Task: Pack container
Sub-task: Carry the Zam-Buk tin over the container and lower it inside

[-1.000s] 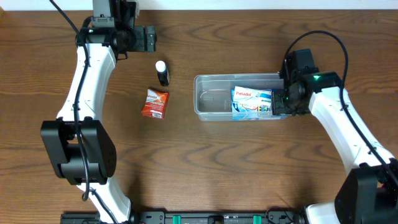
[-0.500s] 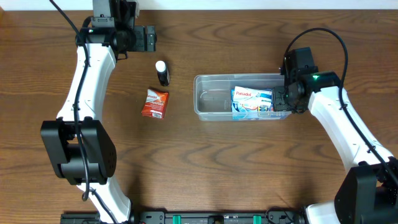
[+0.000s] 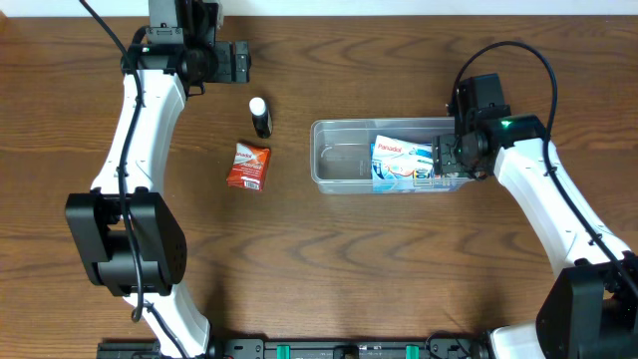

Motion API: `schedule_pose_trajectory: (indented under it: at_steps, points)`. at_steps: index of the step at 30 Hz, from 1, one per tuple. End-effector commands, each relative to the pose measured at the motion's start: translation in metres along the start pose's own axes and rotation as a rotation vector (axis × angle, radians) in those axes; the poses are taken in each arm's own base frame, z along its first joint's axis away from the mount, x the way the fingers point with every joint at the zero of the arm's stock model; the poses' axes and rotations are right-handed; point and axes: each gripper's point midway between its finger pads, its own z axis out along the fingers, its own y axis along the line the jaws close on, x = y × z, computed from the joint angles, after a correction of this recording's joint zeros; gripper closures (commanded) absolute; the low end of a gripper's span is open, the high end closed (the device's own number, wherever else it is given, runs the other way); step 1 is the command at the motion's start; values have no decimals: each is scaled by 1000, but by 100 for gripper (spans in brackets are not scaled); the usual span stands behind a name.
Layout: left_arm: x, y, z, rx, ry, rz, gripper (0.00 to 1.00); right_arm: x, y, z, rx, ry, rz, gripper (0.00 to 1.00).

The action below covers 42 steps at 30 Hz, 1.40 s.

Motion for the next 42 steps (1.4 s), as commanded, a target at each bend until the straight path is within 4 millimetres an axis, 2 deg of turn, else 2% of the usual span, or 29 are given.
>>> schedule_pose_trajectory:
  at_steps: [1, 14, 18, 22, 27, 31, 37, 42]
  points:
    - [6, 4, 5, 0, 17, -3, 2, -2, 1, 0, 13, -10, -23, 28]
    - [6, 4, 5, 1, 17, -3, 2, -4, 2, 0, 8, -18, -50, 29]
    - [6, 4, 5, 1, 17, -3, 2, -12, 3, 0, 1, -51, -62, 39]
    - [6, 4, 5, 0, 17, -3, 2, -20, 5, 1, 1, -79, -104, 39]
    - [6, 4, 5, 1, 17, -3, 2, -24, 7, 9, -3, -87, -155, 39]
    - [7, 4, 5, 1, 18, -3, 2, -22, 17, 23, -51, -62, -219, 38]
    - [6, 4, 5, 0, 17, -3, 2, -19, 18, 40, -42, -30, -223, 44]
    - [6, 4, 5, 1, 17, -3, 2, -25, 15, 41, -24, -51, -220, 55]
